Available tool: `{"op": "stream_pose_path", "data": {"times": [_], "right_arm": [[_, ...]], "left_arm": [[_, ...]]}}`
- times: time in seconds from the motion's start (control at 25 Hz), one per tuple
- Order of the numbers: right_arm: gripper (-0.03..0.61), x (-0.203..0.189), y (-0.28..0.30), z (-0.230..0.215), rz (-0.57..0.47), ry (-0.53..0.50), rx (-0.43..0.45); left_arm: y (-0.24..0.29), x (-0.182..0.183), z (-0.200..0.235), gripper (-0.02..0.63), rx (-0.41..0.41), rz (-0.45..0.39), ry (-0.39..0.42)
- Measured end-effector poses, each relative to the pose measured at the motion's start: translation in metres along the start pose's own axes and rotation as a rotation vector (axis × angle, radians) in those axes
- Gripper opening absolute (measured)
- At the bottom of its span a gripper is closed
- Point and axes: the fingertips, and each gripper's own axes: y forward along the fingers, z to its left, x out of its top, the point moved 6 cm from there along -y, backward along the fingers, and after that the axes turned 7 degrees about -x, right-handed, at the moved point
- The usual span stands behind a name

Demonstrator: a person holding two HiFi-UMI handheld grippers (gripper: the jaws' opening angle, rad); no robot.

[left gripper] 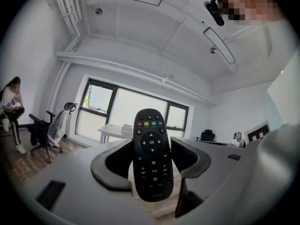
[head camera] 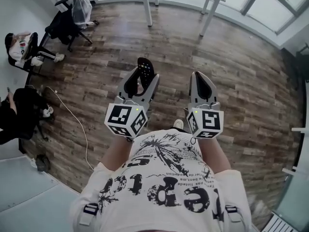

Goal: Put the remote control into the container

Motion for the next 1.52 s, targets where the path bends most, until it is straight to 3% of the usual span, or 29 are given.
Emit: {"op": "stream_pose_path", "data": {"times": [0.28, 0.44, 0.6, 0.76, 1.04, 1.24, 1.52], "right_arm": [[0.002, 0.002, 0.031, -0.091, 0.013, -0.009, 0.012], [0.002, -0.012, 0.043, -0.133, 0.059, 0.059, 0.0], [0.002, -0.017, 0.048, -0.145, 0.075, 0.071, -0.03], [0.002, -0.017, 0.064, -0.157, 0.08, 0.067, -0.086], [0.002, -0.02, 0.11, -0.162, 0.1, 0.073, -0.21], [0.002, -0.013, 0.163, -0.144, 0.089, 0.071, -0.298], [0.002, -0.005, 0.244, -0.093, 0.077, 0.068, -0.347]], "left_arm": [[0.085, -0.002, -0.035, 0.262, 0.012, -0.024, -0.025], [0.123, -0.014, -0.054, 0.262, -0.005, 0.036, -0.012], [0.148, -0.015, -0.047, 0.262, -0.031, 0.068, -0.001], [0.181, -0.013, -0.028, 0.262, -0.063, 0.088, 0.017], [0.24, -0.001, 0.015, 0.262, -0.194, 0.101, 0.02], [0.275, 0.019, 0.068, 0.262, -0.275, 0.112, 0.025], [0.29, 0.049, 0.168, 0.262, -0.298, 0.102, 0.019]]}}
